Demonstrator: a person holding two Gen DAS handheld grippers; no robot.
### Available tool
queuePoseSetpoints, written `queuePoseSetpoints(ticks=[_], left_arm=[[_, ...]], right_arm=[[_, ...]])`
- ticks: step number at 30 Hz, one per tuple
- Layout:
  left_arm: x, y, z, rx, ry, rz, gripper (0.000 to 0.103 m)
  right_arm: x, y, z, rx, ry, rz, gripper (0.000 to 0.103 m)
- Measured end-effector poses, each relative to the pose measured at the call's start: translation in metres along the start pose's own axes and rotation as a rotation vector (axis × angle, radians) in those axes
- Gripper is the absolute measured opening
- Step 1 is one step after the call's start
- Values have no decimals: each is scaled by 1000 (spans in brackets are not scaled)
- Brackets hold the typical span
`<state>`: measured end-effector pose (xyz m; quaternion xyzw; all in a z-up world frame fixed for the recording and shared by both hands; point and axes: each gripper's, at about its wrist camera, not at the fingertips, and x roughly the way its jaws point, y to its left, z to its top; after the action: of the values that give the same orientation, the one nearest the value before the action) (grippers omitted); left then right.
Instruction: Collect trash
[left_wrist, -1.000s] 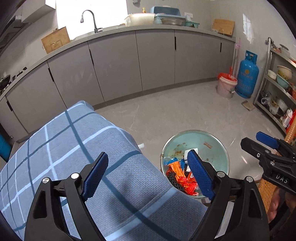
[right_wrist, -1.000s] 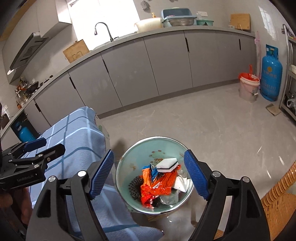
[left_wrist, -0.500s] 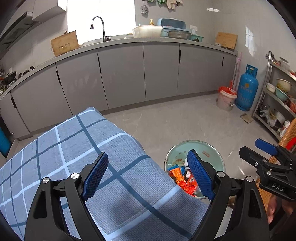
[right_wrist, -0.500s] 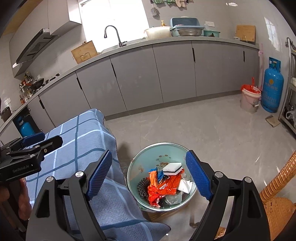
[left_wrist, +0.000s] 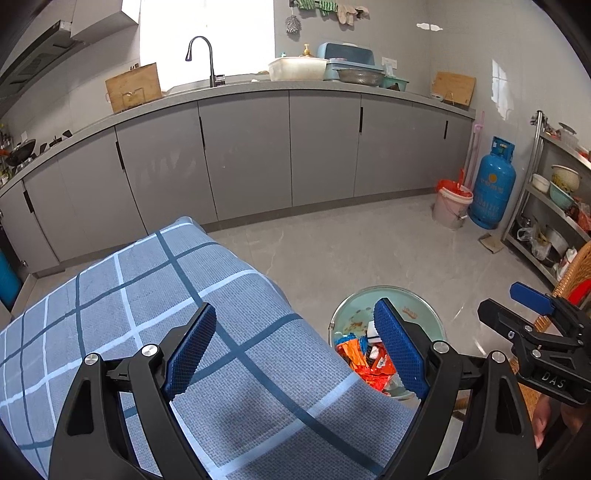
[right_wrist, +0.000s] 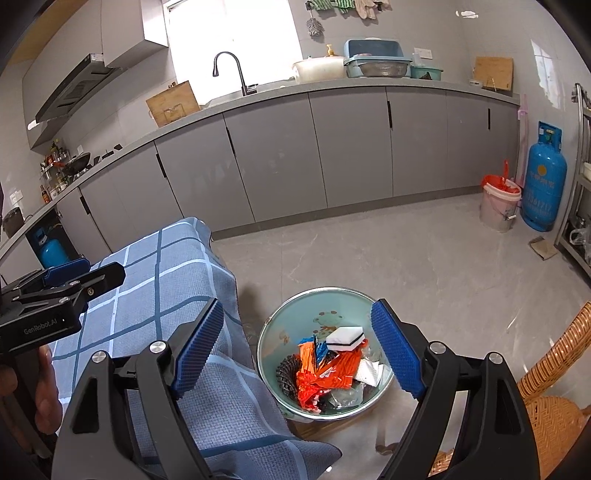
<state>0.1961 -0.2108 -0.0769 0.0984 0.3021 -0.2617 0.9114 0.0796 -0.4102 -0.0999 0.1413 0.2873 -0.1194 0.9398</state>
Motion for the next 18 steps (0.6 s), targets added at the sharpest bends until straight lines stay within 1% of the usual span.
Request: queuePoseSetpoints(ticks=[18], left_arm=[[-5, 4, 2, -3, -9, 9, 86]], right_arm=[[-1, 0, 2, -2, 0, -4, 82]])
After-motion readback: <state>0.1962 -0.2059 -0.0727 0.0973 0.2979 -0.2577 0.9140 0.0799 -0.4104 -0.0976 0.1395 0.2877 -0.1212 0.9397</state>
